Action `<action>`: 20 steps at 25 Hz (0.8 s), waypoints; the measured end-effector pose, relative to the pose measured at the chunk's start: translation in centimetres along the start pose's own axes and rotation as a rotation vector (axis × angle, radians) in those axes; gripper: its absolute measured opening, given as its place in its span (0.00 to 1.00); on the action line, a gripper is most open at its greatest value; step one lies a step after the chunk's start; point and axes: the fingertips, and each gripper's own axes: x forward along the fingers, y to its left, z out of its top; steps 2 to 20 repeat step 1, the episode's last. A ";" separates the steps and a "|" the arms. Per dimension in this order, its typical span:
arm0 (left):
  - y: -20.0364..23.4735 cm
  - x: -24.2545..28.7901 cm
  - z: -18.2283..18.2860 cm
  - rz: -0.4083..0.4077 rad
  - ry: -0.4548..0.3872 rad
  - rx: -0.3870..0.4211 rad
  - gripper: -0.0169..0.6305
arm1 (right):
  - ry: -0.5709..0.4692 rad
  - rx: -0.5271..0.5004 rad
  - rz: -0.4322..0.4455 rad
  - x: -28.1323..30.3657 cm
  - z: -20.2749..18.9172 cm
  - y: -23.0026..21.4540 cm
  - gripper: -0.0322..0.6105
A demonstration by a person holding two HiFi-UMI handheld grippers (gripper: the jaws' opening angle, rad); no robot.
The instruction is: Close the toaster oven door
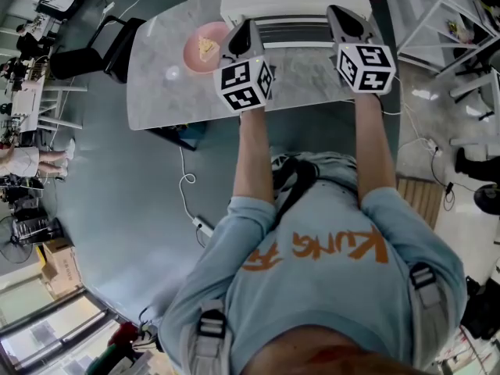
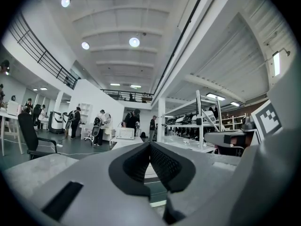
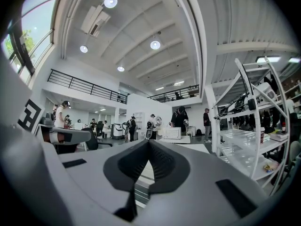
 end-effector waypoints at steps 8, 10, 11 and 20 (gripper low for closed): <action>0.1 0.1 0.0 0.001 0.001 0.000 0.03 | 0.000 -0.001 0.001 0.1 0.0 0.0 0.05; 0.1 0.1 0.0 0.001 0.001 0.000 0.03 | 0.000 -0.001 0.001 0.1 0.0 0.0 0.05; 0.1 0.1 0.0 0.001 0.001 0.000 0.03 | 0.000 -0.001 0.001 0.1 0.0 0.0 0.05; 0.1 0.1 0.0 0.001 0.001 0.000 0.03 | 0.000 -0.001 0.001 0.1 0.0 0.0 0.05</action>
